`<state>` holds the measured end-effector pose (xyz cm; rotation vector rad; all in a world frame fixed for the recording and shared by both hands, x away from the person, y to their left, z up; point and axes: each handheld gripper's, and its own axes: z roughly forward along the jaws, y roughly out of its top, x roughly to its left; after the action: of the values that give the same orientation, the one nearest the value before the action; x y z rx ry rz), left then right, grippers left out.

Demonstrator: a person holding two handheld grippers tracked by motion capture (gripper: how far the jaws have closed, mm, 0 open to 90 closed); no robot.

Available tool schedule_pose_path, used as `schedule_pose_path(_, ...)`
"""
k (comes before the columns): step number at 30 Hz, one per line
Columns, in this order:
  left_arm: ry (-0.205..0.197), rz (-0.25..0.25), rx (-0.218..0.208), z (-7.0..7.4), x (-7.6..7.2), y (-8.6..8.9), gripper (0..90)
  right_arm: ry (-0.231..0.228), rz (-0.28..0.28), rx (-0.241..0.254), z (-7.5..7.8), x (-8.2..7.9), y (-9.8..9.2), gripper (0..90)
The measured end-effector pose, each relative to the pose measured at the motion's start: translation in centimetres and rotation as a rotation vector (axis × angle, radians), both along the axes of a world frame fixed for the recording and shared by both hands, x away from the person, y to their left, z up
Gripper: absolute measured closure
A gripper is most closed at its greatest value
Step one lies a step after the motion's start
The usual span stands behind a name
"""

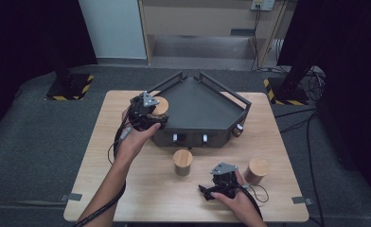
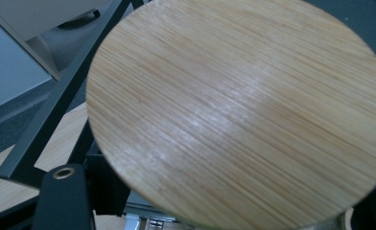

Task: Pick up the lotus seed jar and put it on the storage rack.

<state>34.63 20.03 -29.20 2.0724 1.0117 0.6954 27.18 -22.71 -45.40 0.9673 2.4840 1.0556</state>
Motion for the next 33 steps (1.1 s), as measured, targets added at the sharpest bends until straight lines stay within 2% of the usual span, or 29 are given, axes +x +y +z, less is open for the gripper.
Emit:
schedule_pose_path(19,-0.006,-0.008,0.035,0.3,2.2,-1.5,24.4,0.000,0.000,0.000,0.0,0.0,0.0,1.0)
schedule_pose_path(24,-0.006,-0.008,0.032,0.4,2.6,-1.7,24.4,0.000,0.000,0.000,0.0,0.0,0.0,1.1)
schedule_pose_path(28,-0.004,-0.007,0.041,0.2,3.0,-2.0,24.4,-0.001,0.000,0.000,0.0,0.0,0.0,1.1)
schedule_pose_path(33,0.006,0.001,0.032,-0.3,3.3,-1.9,24.4,-0.001,0.000,0.001,0.0,0.0,0.0,1.1)
